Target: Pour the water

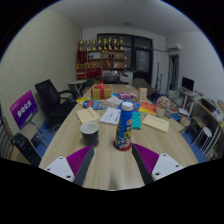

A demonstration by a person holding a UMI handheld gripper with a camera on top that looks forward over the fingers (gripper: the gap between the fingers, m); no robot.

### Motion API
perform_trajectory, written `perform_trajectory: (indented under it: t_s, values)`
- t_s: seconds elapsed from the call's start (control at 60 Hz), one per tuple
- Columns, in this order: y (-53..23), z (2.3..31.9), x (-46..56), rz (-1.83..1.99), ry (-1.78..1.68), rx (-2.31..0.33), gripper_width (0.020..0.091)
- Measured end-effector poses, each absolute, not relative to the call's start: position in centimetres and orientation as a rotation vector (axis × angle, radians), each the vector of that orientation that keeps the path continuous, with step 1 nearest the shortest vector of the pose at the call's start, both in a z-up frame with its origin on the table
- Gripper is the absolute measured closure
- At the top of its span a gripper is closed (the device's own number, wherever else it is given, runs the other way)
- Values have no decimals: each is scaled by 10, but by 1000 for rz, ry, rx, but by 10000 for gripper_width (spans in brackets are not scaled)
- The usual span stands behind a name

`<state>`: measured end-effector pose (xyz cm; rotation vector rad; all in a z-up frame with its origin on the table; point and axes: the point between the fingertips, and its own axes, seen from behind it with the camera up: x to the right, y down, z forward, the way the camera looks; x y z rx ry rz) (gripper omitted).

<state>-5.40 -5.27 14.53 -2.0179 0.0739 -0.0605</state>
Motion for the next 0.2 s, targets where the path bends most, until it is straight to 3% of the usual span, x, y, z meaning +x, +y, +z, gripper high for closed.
perform_trajectory:
  t_s: [0.2]
  values:
    - [-132,191,-98,-93,83,-2015,281]
